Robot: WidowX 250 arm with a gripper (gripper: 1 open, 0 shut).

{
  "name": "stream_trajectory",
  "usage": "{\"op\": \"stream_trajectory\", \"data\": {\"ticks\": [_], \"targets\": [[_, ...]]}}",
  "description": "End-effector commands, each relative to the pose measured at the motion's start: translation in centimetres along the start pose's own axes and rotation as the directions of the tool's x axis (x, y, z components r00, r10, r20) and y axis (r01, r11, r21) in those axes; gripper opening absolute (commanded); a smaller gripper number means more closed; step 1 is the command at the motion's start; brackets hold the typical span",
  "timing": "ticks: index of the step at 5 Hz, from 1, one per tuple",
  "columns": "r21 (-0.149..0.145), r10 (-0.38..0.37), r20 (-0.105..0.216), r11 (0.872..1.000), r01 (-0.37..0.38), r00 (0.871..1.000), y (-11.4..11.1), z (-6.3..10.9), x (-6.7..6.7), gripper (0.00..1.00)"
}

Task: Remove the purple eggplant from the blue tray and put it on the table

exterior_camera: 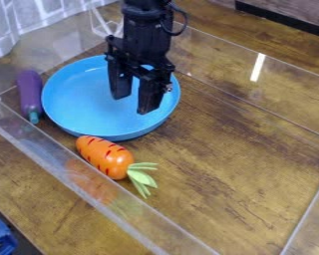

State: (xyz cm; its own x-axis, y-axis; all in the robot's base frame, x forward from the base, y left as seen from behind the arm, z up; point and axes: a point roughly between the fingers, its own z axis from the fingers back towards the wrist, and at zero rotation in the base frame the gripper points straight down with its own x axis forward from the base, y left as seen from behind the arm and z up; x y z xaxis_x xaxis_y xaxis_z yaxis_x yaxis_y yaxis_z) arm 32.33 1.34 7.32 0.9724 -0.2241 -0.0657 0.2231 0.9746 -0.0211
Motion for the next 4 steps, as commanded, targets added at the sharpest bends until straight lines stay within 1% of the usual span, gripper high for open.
{"op": "stream_trajectory", "data": {"ticks": [1, 3, 4], "targets": [[0.013, 0.049, 0.058, 0.999, -0.05, 0.997, 2.0, 1.8, 0.5, 0.0], [0.01, 0.083, 0.073, 0.996, -0.083, 0.994, 2.0, 0.5, 0.7, 0.0], [0.009, 0.084, 0.08, 0.996, -0.085, 0.993, 1.3, 0.6, 0.8, 0.0]]}}
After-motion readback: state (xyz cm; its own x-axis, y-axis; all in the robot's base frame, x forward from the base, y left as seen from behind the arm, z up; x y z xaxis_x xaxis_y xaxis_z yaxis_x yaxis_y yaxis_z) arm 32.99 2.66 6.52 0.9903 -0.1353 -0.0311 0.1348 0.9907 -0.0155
